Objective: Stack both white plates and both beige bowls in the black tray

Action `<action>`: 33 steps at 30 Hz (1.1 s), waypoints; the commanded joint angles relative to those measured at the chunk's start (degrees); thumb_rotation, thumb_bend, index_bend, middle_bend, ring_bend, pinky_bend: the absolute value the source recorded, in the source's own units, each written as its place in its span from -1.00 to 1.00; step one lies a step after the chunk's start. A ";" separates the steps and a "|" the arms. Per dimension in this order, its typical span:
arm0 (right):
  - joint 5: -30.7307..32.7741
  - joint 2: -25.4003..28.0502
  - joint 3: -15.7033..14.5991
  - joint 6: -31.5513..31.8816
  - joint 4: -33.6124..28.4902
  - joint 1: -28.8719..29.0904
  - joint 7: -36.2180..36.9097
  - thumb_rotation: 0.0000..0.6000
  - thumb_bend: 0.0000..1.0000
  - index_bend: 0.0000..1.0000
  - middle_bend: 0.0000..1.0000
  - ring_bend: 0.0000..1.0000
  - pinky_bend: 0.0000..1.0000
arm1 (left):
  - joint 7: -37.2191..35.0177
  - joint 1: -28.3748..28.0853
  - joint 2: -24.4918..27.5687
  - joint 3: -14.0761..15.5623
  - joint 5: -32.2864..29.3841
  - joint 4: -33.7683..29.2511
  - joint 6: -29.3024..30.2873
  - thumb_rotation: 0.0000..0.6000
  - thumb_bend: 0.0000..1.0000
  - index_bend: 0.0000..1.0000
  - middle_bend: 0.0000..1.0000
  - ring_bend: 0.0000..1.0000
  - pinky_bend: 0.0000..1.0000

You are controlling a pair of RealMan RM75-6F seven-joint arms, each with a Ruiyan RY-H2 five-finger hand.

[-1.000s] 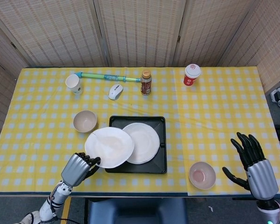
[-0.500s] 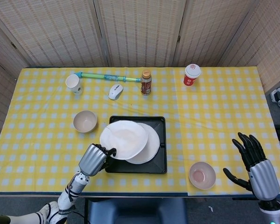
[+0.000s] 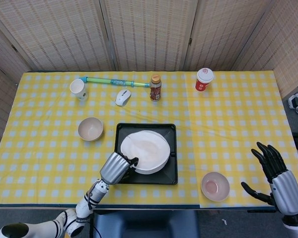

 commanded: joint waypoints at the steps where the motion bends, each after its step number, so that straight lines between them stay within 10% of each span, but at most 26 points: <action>1: 0.64 0.29 0.28 0.18 0.10 -0.23 0.59 1.00 -0.50 -1.00 -1.00 -1.00 -1.00 | -0.86 -1.33 -1.87 -0.44 -0.93 2.66 -1.53 1.00 -0.12 0.28 1.00 1.00 1.00; 9: 2.73 1.20 0.86 -0.73 0.06 -0.32 2.36 1.00 -0.50 -1.00 -1.00 -1.00 -1.00 | -3.59 -4.03 -6.60 -1.22 -2.22 10.25 -2.59 1.00 -0.12 0.24 1.00 1.00 1.00; 16: 3.40 1.47 1.19 -0.26 0.06 -0.94 2.89 1.00 -0.50 -1.00 -1.00 -1.00 -1.00 | -2.19 -4.57 -7.31 -0.10 -3.21 10.52 -4.53 1.00 -0.13 -0.44 1.00 1.00 1.00; 33: 0.38 0.74 0.67 0.49 -0.51 -1.82 -0.73 1.00 -0.50 -1.00 -1.00 -1.00 -1.00 | 20.97 0.27 7.96 1.95 -12.04 -21.49 -13.66 1.00 -0.47 -0.79 1.00 1.00 1.00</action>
